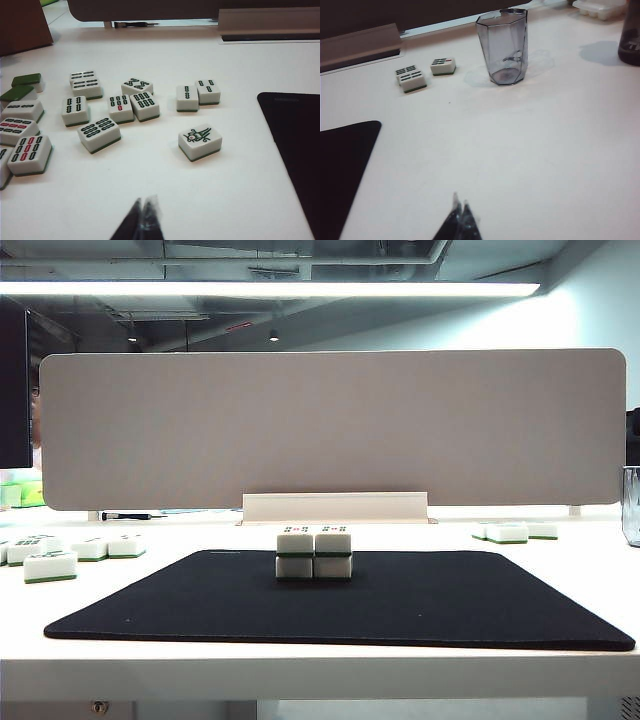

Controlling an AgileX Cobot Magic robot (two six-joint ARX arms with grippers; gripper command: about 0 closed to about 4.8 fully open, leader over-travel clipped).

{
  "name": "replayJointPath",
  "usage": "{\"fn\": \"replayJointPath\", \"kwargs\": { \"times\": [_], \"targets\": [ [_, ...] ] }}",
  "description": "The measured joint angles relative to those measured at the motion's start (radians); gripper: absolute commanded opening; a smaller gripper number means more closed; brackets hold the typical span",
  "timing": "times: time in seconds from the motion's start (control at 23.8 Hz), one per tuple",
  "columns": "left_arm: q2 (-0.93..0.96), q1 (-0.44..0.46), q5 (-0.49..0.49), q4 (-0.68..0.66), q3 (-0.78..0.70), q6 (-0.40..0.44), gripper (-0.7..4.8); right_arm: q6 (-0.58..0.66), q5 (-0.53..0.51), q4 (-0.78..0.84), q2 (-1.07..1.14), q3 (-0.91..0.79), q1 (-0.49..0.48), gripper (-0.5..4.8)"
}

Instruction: Arrange four mahjong tiles into a neat stack, creating two layers of paired tiles.

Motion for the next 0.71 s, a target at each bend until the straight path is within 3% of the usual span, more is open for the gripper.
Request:
{"fn": "replayJointPath", "kwargs": {
  "times": [0.25,0.71],
  "targets": [
    [0.0,0.0,0.0,0.0,0.0,0.0,-0.06,-0.003,-0.001,0.034,0.0,-0.012,-0.047,-0.01],
    [0.0,0.0,0.0,0.0,0.0,0.0,-0.06,-0.016,-0.003,0.034,0.0,-0.012,-0.049,-0.01]
  ]
}}
